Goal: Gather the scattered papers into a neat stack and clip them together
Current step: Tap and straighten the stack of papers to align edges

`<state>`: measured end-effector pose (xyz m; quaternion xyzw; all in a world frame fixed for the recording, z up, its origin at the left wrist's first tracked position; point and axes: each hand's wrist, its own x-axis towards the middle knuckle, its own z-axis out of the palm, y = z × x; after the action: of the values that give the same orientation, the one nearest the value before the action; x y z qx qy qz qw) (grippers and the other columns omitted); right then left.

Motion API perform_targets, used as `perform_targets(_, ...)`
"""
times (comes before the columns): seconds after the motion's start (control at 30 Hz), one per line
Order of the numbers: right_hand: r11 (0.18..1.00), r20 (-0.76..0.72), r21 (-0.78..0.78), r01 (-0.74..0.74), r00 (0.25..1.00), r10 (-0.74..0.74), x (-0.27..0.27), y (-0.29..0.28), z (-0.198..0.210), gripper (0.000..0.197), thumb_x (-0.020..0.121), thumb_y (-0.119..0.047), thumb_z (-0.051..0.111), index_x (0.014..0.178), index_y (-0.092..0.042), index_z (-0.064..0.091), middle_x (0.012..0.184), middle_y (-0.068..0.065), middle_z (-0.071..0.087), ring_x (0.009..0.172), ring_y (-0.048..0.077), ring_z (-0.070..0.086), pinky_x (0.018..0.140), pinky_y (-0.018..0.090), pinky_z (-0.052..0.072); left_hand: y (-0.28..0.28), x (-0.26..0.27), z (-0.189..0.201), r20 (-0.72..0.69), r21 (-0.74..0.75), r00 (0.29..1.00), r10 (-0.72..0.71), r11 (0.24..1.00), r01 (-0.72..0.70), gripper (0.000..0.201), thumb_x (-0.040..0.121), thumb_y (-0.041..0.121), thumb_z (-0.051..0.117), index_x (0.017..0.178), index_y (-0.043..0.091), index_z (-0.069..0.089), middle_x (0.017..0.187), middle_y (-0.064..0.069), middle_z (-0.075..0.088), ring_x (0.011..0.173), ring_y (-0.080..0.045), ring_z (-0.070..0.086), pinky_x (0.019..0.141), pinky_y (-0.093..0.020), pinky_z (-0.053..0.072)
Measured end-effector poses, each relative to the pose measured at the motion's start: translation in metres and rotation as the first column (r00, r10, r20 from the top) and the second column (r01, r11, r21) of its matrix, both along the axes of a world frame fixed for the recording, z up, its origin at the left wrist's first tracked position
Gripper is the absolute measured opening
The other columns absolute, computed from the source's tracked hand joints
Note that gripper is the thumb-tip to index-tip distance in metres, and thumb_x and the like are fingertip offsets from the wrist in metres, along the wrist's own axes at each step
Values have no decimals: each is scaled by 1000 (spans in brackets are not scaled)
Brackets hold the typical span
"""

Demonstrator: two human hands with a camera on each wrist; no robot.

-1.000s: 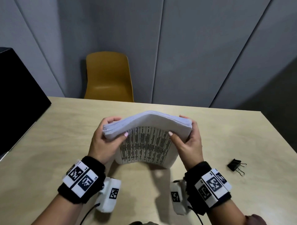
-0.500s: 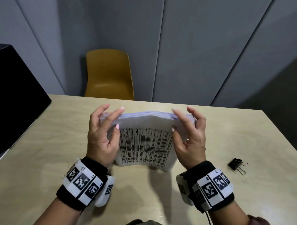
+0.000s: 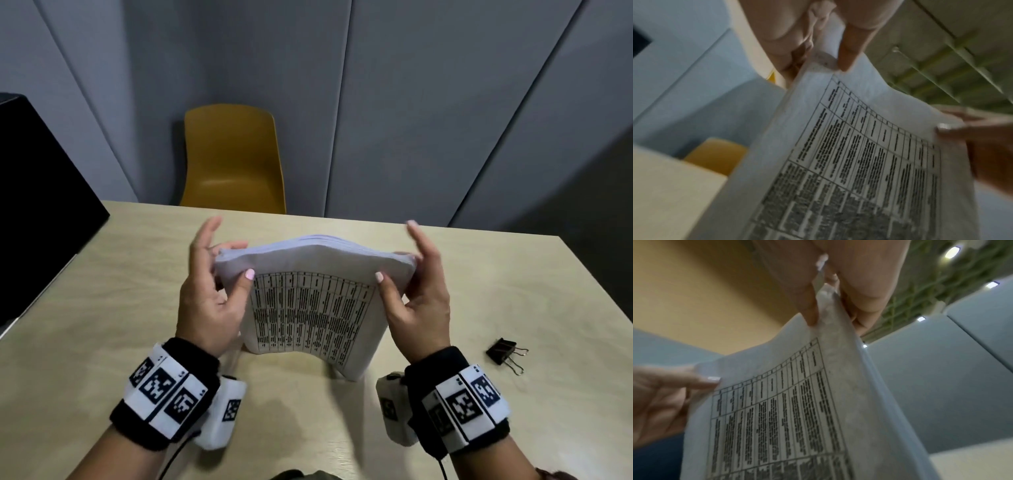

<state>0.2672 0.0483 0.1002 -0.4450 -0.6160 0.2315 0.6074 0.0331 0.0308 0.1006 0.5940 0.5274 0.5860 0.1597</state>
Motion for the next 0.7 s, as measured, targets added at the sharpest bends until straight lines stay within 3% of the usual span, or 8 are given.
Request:
perform_targets(0.03, 993, -120, -93, -68, 991, 57, 2, 2, -3, 70, 79, 0, 65, 134, -32, 37, 78, 4, 55, 71, 19, 57, 71, 27, 51, 2, -1, -3, 145, -69, 989, -34, 997, 44, 75, 78, 3, 64, 140, 24, 27, 108, 6, 61, 91, 4, 60, 79, -6, 45)
perform_targets(0.1, 930, -250, -290, -224, 956, 153, 3, 7, -12, 56, 77, 6, 69, 122, -20, 50, 82, 0, 65, 73, 8, 64, 73, 27, 53, 7, -3, -9, 290, -191, 955, -70, 973, 129, 68, 74, -3, 70, 132, 17, 40, 103, 10, 60, 85, 10, 62, 75, -4, 46)
perform_targets(0.17, 881, -221, -393, -263, 957, 188, -1, 9, -19, 25, 75, 5, 71, 88, -17, 69, 75, -7, 73, 70, 4, 66, 73, 30, 52, 9, 1, -14, 195, -260, 977, -86, 956, 136, 45, 71, 7, 74, 113, 14, 59, 93, 19, 66, 86, 12, 63, 77, -2, 44)
perform_targets(0.23, 906, -213, -351, -237, 962, 169, -5, 9, -21, 17, 73, -6, 70, 67, -21, 73, 66, -12, 72, 65, 5, 65, 68, 27, 54, 8, 6, -12, 139, -229, 988, -63, 969, 94, 29, 77, 11, 70, 105, 10, 65, 86, 25, 65, 80, 19, 60, 76, 0, 42)
perform_targets(0.33, 937, -265, -277, -211, 955, 137, -5, 10, -22, 12, 69, -13, 69, 66, -24, 74, 64, -15, 71, 64, 2, 63, 63, 20, 54, 9, 3, -8, 172, -178, 984, -44, 981, 75, 31, 72, 19, 70, 102, 13, 66, 90, 16, 66, 79, 17, 60, 77, -4, 45)
perform_targets(0.47, 923, -272, -331, -194, 957, 104, -3, 9, -30, 20, 73, 2, 74, 86, -12, 66, 70, -11, 72, 72, 9, 65, 67, 24, 55, 8, -1, -15, 190, -280, 975, -112, 946, 164, 32, 73, 4, 74, 99, 20, 64, 82, 25, 70, 82, 15, 61, 74, -1, 44)
perform_targets(0.57, 926, -278, -337, -171, 958, 75, -6, 8, -29, 17, 77, 6, 68, 77, -12, 66, 65, -11, 72, 65, 6, 65, 63, 24, 54, 4, 8, -16, 157, -285, 987, -36, 955, 81, 22, 80, 6, 67, 98, 18, 62, 81, 21, 63, 69, 22, 58, 64, 4, 41)
perform_targets(0.7, 954, -230, -280, -106, 972, 40, -8, 8, -21, 26, 78, 4, 68, 82, -21, 63, 70, -13, 71, 66, -3, 63, 64, 17, 52, 6, 10, -10, 165, -189, 986, 29, 982, 2, 33, 73, 16, 71, 103, 22, 58, 93, 19, 61, 82, 7, 63, 73, -1, 44)
